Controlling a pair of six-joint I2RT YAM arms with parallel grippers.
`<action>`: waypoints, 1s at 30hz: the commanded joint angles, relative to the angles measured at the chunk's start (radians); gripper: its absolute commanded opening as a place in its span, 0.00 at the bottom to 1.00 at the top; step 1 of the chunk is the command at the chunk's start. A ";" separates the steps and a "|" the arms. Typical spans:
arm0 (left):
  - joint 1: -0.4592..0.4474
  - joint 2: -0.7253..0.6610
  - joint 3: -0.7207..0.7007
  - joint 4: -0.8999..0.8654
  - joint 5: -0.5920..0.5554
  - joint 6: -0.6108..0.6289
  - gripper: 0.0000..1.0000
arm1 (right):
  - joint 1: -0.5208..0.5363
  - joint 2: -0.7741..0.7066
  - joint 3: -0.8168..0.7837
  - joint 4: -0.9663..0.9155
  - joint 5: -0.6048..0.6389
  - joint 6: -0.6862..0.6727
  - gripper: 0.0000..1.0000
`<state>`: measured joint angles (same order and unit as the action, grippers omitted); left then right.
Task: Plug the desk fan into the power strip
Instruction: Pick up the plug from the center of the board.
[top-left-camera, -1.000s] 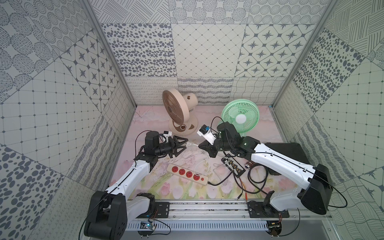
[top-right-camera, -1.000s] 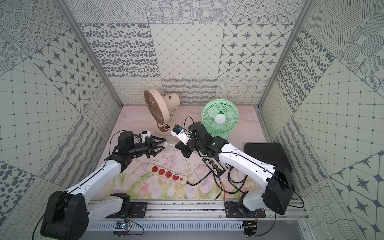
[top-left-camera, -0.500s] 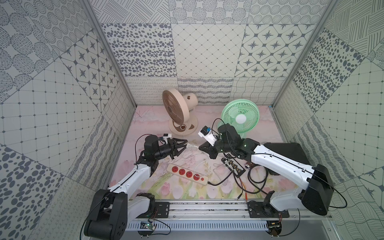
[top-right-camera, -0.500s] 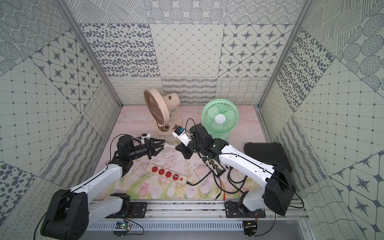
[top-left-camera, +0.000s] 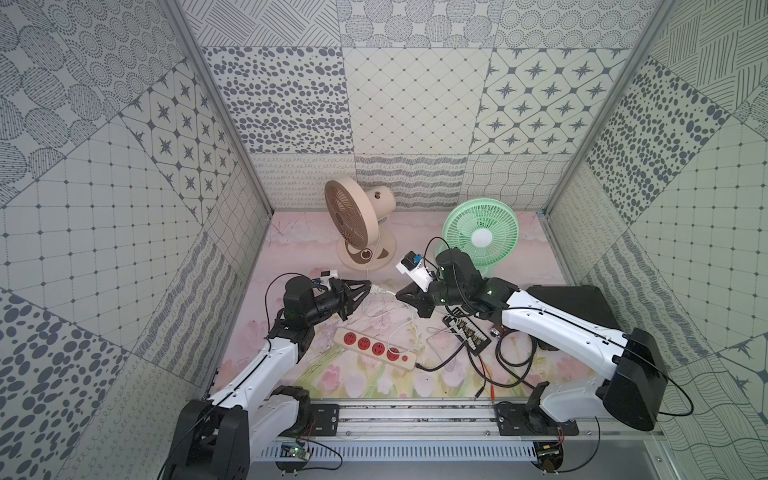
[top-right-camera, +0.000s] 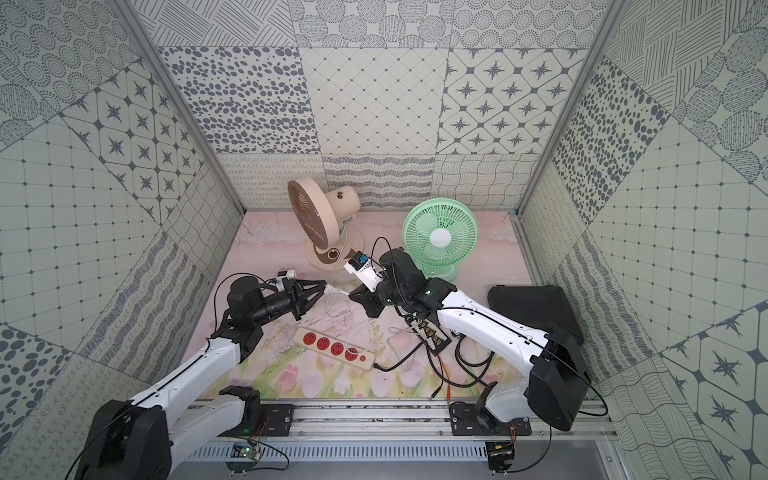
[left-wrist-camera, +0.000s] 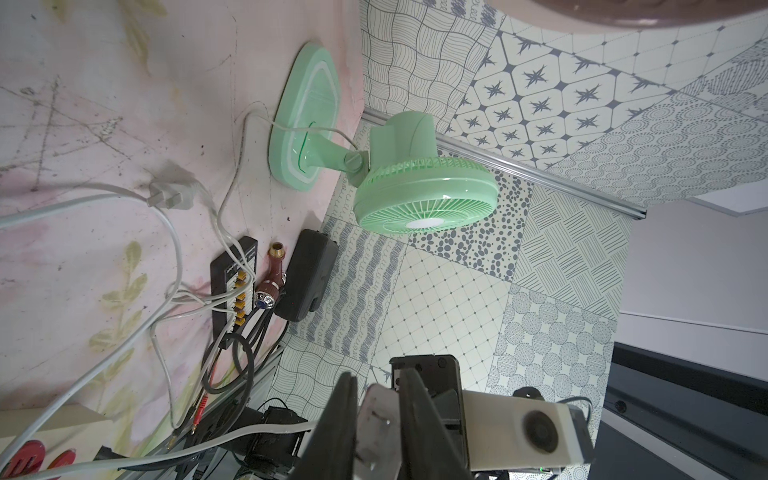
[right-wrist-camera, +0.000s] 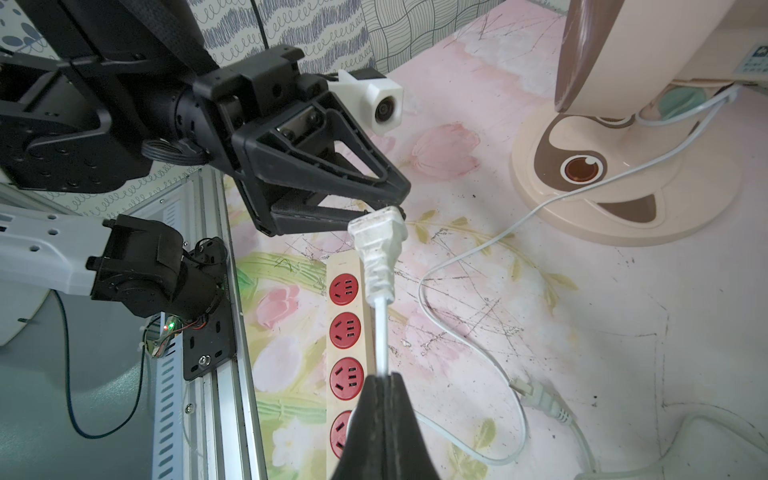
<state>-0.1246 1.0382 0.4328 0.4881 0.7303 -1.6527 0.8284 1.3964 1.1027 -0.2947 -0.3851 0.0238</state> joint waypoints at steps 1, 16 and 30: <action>-0.011 -0.017 -0.001 0.042 -0.047 -0.027 0.17 | -0.005 0.005 -0.010 0.052 -0.018 0.014 0.00; -0.074 -0.088 0.073 -0.150 -0.157 0.117 0.00 | -0.005 0.019 0.011 0.065 0.037 0.097 0.58; -0.133 -0.211 0.099 -0.073 -0.499 0.273 0.00 | -0.006 -0.171 -0.030 0.068 0.091 0.570 0.97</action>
<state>-0.2478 0.8181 0.4927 0.3283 0.3958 -1.4837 0.8230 1.2781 1.0725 -0.2714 -0.3092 0.4751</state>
